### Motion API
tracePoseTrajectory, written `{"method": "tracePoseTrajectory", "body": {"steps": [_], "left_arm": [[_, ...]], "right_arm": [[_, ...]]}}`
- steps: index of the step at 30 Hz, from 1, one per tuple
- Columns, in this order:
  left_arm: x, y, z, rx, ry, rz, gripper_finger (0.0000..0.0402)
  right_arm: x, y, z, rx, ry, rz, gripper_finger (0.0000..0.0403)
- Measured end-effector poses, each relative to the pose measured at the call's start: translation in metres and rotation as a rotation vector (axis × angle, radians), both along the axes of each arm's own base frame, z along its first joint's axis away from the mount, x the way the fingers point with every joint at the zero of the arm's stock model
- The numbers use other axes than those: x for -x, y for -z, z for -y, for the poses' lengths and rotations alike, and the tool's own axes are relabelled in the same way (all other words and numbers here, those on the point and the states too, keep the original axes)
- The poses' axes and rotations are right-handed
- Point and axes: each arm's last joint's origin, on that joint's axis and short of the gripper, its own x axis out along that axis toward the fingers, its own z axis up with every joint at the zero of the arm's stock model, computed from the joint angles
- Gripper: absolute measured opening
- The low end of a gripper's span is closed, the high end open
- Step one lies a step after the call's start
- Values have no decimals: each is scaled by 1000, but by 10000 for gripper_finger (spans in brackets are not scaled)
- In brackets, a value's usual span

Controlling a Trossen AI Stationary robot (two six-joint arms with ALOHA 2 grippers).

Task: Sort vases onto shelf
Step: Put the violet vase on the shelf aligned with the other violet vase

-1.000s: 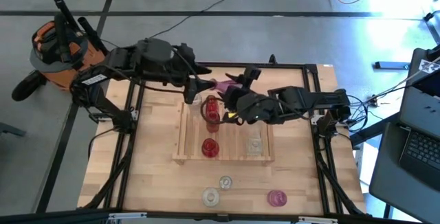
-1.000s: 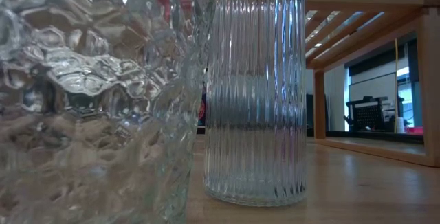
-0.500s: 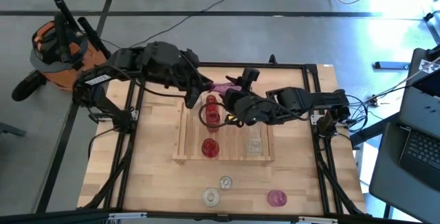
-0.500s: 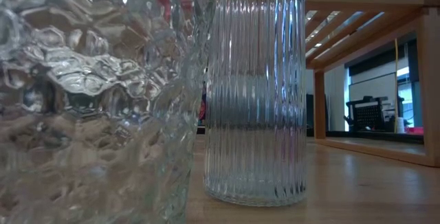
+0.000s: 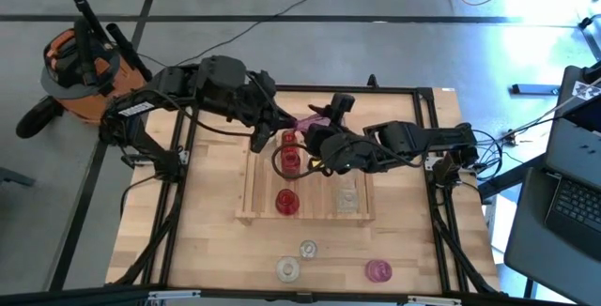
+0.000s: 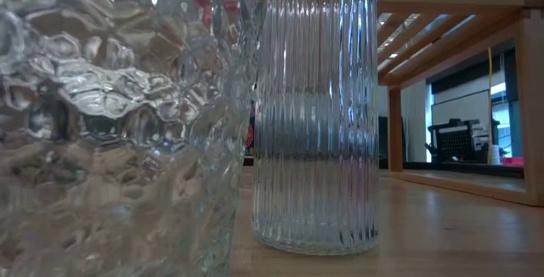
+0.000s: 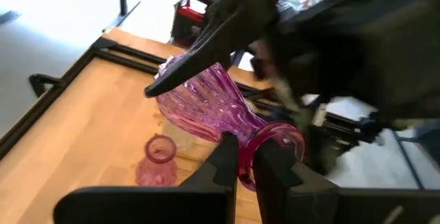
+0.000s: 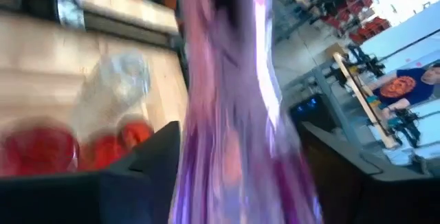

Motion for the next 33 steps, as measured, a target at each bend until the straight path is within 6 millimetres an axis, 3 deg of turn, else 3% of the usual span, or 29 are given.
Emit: {"method": "tracePoseTrajectory", "body": {"steps": [9, 14, 23, 29, 33], "left_arm": [[6, 9, -9, -43, -59, -113, 17], [6, 12, -14, -20, 8, -130, 17], [1, 17, -19, 62, 132, -145, 17], [2, 15, -17, 102, 146, -138, 17], [3, 16, -19, 150, 171, -151, 17]], "right_arm": [[16, -23, 5, -22, -1, 72, 389], [32, -39, 8, -61, -40, 107, 376], [80, -67, 18, -206, -130, 179, 367], [87, -72, 17, -292, -250, 184, 367], [75, -67, 9, -378, -393, 156, 365]]}}
